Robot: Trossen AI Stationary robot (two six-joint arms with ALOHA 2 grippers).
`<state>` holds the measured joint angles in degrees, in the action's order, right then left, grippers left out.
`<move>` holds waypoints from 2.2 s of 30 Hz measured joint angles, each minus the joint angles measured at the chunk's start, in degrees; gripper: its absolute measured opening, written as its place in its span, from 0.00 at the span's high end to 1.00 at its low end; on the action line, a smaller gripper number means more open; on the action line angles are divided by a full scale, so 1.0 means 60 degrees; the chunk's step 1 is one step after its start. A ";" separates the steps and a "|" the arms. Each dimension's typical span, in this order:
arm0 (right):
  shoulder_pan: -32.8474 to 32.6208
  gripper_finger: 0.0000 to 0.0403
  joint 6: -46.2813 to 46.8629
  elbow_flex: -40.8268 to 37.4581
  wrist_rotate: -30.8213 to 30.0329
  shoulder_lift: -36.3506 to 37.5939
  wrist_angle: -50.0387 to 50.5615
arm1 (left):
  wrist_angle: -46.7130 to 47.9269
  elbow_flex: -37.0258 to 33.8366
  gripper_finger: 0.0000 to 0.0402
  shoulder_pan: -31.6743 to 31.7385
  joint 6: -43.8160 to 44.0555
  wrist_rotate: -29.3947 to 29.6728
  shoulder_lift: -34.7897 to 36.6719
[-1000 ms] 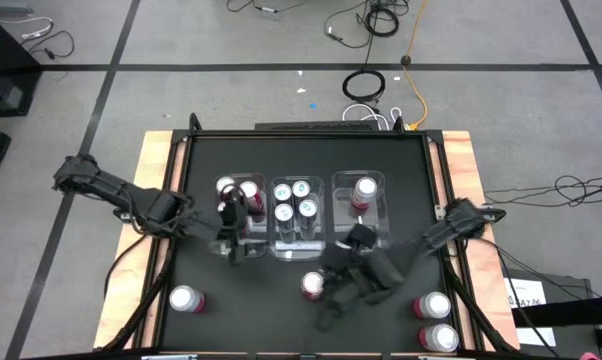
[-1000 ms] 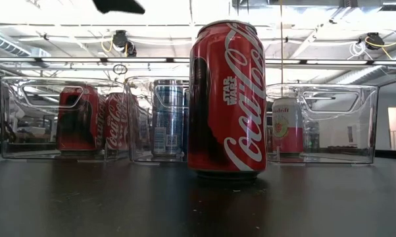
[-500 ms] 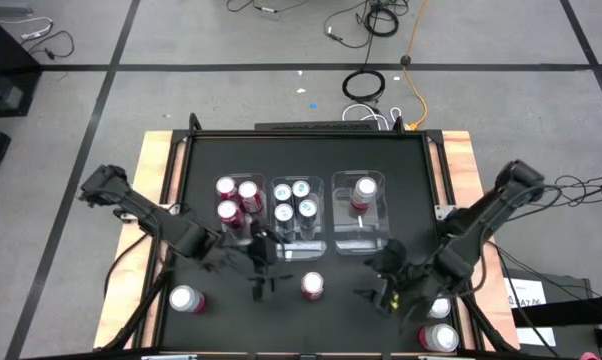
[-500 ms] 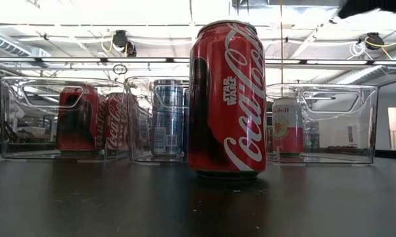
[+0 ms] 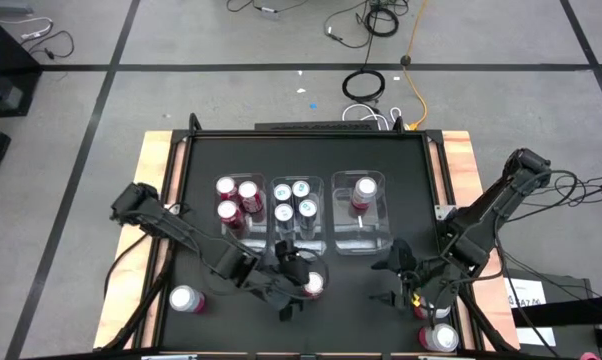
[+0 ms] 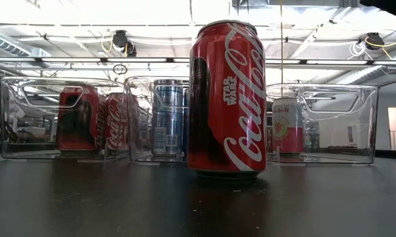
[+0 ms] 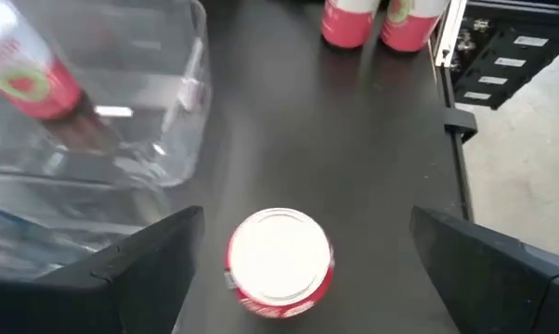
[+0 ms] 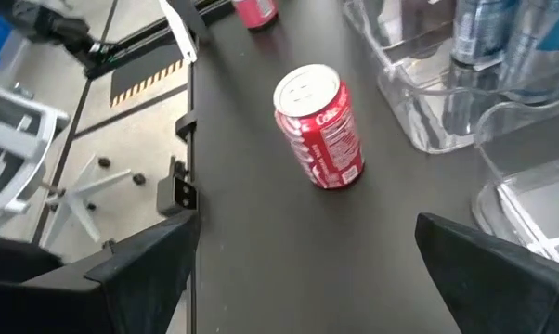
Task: Sort soda cans
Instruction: Put the red soda can into the left transparent bin
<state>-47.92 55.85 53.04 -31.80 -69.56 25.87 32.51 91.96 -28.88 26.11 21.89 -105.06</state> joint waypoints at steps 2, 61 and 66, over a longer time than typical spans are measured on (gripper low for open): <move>0.0000 0.03 -0.0125 0.0000 0.0110 0.0007 0.0000 | -0.0007 0.0144 0.03 0.0006 0.0345 -0.0170 -0.0265; -0.0033 0.03 -0.0676 0.0000 0.0602 0.0007 0.0024 | 0.0322 -0.0034 0.03 0.0328 0.1099 -0.0805 -0.1571; -0.0033 0.03 -0.0677 0.0000 0.0598 0.0007 0.0007 | 0.0241 -0.0070 0.03 0.0452 0.1108 -0.0834 -0.1872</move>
<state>-48.12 51.79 53.04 -28.21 -69.52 25.91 33.96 91.55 -26.17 32.75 16.88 -116.29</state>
